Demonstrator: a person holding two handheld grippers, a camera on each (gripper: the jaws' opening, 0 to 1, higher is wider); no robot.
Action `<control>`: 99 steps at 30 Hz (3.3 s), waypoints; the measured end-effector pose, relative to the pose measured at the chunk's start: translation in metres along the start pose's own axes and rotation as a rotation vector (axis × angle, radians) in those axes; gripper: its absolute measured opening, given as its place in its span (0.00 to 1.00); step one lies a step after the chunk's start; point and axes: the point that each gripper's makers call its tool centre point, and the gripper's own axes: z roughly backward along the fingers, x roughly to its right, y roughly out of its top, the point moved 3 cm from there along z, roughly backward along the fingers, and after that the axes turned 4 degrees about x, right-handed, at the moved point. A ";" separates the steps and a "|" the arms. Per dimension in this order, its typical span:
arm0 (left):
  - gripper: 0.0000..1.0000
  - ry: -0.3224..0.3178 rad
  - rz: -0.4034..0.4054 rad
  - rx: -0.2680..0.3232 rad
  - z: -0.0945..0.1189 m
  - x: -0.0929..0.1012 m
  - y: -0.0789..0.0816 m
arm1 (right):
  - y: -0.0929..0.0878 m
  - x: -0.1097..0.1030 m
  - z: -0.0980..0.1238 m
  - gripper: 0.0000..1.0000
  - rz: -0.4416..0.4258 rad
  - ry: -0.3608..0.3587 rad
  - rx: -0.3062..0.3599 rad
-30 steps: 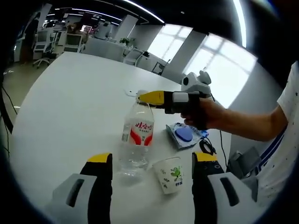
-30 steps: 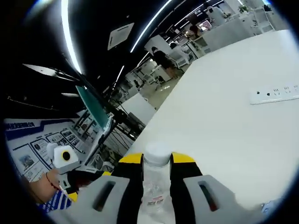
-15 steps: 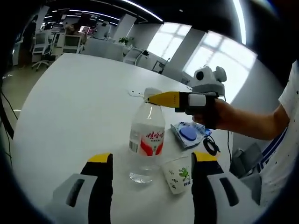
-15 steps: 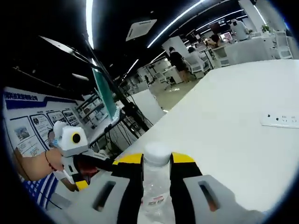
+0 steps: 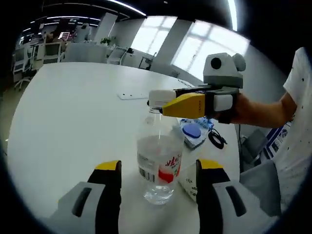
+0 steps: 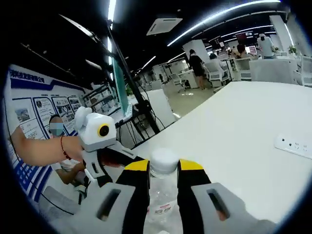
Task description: Arrange the tabletop items into an orderly group along one side of the table until the central work area is clear of visible clutter.
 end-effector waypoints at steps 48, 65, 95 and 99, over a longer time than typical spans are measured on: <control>0.41 -0.199 -0.364 -0.003 -0.057 0.006 0.018 | 0.004 -0.009 0.027 0.19 0.533 -0.150 0.041; 0.41 -0.222 -0.374 -0.008 -0.071 0.013 0.015 | -0.003 -0.002 0.045 0.19 0.536 -0.196 0.026; 0.43 -0.221 -0.365 -0.031 -0.075 0.019 0.010 | -0.010 -0.004 0.061 0.21 0.523 -0.235 -0.009; 0.44 -0.216 -0.366 -0.034 -0.075 0.018 0.010 | -0.010 -0.004 0.061 0.21 0.528 -0.233 -0.014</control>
